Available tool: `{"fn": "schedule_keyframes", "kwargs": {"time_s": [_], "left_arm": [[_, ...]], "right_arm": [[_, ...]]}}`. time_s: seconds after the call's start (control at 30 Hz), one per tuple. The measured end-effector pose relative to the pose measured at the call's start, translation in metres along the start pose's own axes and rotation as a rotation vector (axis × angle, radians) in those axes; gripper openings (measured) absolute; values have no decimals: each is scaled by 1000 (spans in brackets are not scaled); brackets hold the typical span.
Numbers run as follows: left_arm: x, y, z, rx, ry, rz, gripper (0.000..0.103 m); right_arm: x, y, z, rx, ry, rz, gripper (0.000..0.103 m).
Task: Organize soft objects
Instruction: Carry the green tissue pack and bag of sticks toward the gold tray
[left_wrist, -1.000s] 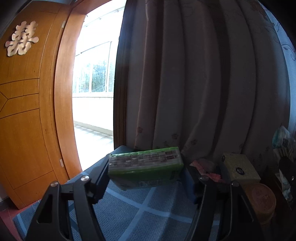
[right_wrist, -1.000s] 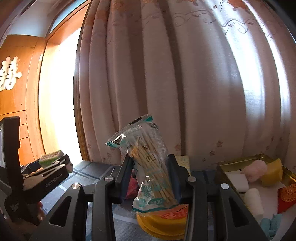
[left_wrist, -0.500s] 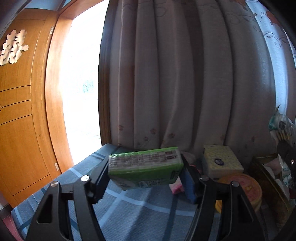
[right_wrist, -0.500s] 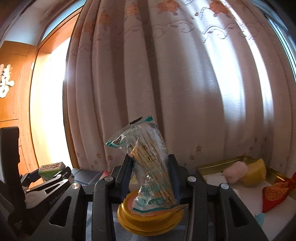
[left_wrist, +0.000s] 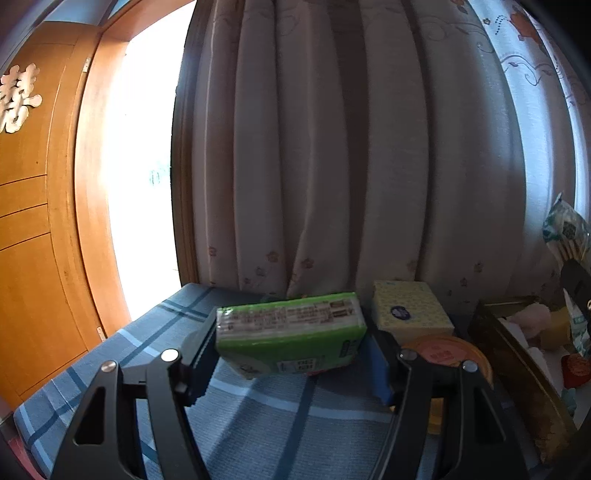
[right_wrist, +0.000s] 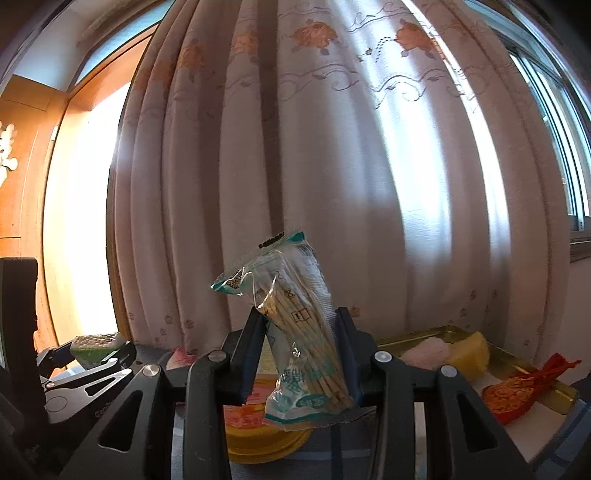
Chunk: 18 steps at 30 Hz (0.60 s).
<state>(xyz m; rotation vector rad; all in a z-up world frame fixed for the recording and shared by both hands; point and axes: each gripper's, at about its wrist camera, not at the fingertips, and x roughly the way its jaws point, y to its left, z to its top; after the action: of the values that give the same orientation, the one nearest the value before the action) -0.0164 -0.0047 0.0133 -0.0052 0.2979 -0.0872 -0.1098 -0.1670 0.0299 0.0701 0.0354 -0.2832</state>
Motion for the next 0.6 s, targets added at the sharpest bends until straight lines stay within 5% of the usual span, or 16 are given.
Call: {"fn": "schedule_keyframes", "kwargs": {"time_s": [0.6], "left_arm": [[-10,-50,-6,43,0,-90,68]], "right_arm": [[-17,-57,2,33,-21,-121,41]]}}
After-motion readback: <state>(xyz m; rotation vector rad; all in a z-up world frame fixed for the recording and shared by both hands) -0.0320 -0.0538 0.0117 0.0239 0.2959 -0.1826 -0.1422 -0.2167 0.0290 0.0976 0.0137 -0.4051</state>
